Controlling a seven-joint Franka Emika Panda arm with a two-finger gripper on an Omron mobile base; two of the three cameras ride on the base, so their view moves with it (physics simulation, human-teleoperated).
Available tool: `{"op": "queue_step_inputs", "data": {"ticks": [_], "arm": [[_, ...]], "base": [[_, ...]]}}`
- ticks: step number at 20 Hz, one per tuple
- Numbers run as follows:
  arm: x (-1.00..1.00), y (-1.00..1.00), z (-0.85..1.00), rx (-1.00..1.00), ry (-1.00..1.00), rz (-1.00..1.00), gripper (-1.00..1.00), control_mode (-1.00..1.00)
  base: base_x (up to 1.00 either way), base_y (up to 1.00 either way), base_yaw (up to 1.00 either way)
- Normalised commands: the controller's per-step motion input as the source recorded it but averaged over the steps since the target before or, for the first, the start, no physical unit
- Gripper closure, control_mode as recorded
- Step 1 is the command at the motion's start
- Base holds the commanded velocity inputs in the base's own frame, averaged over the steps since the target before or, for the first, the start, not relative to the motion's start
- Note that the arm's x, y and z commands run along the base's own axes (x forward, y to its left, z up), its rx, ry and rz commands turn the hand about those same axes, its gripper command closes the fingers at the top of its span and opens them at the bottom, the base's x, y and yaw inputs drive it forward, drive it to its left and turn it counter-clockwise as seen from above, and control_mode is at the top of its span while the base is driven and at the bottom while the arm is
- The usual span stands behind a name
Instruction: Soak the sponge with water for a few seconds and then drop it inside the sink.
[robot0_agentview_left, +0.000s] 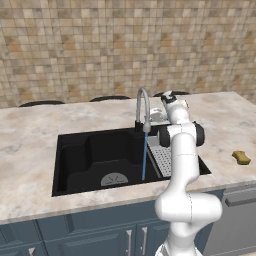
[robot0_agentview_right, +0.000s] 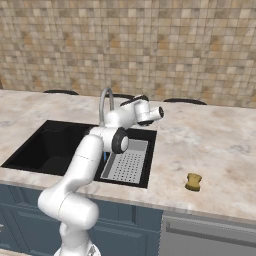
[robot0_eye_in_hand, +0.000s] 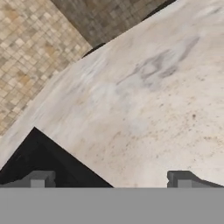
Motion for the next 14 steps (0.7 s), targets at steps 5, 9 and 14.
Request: {"op": "queue_step_inputs", "data": {"ticks": [5, 9, 14], "arm": [[0.02, -0.01, -0.37, -0.14, 0.08, -0.17, -1.00, -1.00], [0.06, -0.05, 0.01, -0.07, 0.03, -0.11, -1.00, -1.00], [0.05, -0.07, 0.14, -0.04, 0.00, -0.09, -1.00, -1.00]], "base": [[0.00, 0.00, 0.00], [0.00, 0.00, 0.00], [0.00, 0.00, 0.00]]}}
